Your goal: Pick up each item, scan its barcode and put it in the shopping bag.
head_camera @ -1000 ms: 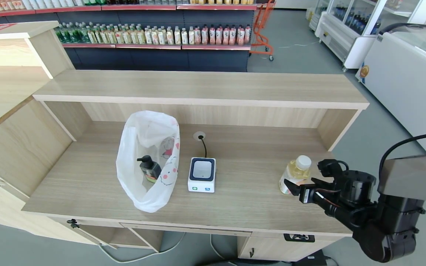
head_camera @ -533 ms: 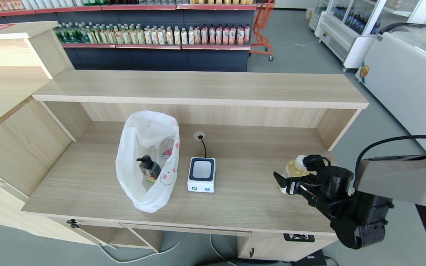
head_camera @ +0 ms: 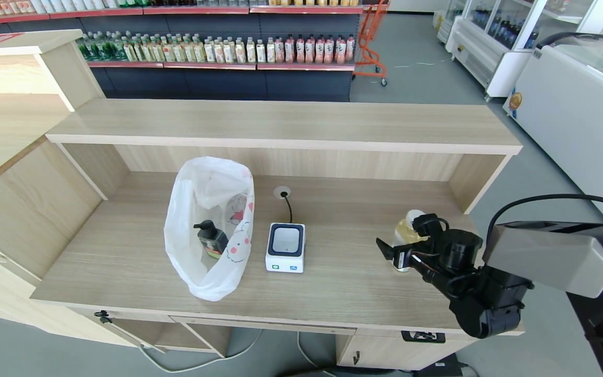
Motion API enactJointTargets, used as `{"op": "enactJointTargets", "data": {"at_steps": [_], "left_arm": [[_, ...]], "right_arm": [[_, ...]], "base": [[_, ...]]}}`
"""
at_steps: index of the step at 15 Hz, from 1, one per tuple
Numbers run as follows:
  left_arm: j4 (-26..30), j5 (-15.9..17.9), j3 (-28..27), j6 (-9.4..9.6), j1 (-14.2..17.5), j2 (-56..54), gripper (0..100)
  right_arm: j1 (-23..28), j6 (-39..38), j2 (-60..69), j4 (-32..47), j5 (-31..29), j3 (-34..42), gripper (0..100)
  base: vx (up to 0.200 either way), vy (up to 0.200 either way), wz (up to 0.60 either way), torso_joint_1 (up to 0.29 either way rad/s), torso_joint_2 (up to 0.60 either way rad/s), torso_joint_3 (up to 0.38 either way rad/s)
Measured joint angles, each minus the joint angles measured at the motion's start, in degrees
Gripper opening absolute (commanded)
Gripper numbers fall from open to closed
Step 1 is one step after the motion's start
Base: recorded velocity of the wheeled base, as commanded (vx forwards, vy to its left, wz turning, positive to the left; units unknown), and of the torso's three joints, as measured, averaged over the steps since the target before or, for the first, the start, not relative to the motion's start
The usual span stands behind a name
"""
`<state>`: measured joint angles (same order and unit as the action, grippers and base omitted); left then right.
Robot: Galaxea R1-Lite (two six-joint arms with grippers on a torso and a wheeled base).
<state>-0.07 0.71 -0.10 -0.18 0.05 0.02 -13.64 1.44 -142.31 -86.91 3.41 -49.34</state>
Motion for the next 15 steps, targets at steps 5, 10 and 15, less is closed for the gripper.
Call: {"op": "enactJointTargets", "data": {"at_steps": [5,10,15], "left_arm": [[0.0,0.0,0.0,0.0,0.0,0.0,100],[0.0,0.0,0.0,0.0,0.0,0.0,100],[0.0,0.0,0.0,0.0,0.0,0.0,100]], "right_arm": [[0.1,6.4,-0.2,0.8,0.5,-0.8,0],[0.5,10.3,0.5,-0.3,3.9,1.0,0],[-2.2,-0.8,7.8,-0.9,9.6,8.0,0]], "base": [[0.0,0.0,0.0,0.0,0.0,0.0],[0.0,0.0,0.0,0.0,0.0,0.0],[0.0,0.0,0.0,0.0,0.0,0.0]]}}
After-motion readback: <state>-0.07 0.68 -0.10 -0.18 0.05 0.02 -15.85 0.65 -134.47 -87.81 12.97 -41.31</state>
